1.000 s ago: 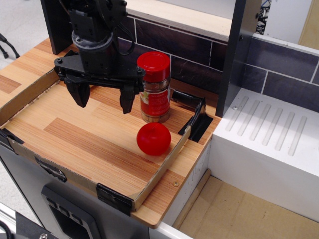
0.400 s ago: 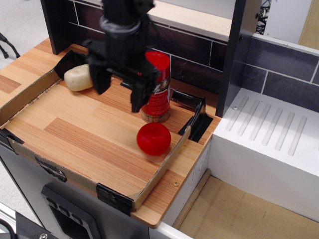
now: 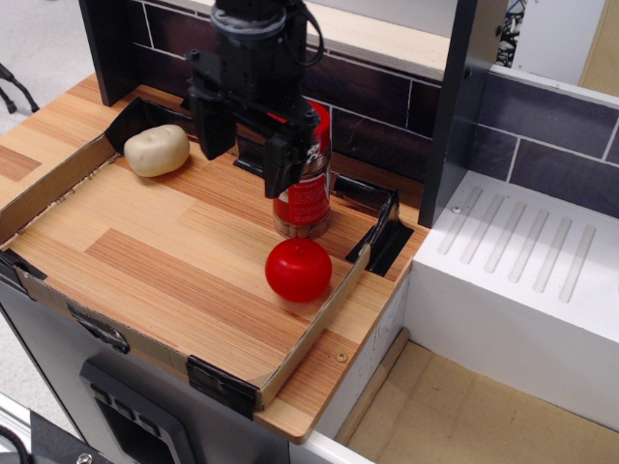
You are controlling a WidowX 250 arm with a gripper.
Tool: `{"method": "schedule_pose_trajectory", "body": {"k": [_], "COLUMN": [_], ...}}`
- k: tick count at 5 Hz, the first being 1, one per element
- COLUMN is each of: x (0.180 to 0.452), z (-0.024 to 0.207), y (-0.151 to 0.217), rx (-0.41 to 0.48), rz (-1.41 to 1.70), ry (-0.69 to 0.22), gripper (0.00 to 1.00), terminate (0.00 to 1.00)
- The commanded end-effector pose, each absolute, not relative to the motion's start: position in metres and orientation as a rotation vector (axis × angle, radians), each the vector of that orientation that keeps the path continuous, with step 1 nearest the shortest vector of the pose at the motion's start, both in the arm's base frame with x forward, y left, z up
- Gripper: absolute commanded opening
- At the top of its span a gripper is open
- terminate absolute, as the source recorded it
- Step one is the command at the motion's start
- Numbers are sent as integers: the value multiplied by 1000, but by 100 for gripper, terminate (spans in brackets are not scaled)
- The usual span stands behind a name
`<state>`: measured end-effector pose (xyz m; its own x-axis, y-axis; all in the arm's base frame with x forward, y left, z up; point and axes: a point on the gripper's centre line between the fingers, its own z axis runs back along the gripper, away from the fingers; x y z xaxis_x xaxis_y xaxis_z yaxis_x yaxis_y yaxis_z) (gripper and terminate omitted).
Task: Topple basil bottle
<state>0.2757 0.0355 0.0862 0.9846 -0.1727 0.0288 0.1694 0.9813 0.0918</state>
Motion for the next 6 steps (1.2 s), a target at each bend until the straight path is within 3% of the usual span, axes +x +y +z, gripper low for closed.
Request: {"method": "schedule_pose_trajectory", "body": {"k": [1, 5, 6], "x": [304, 331, 329], "z": [100, 91, 95], "y": [31, 25, 29], "rx": [101, 78, 52], "rz": [-209, -159, -186], "ry": [-150, -197, -220], "gripper": [100, 100, 0], "terminate": [0, 0, 0]}}
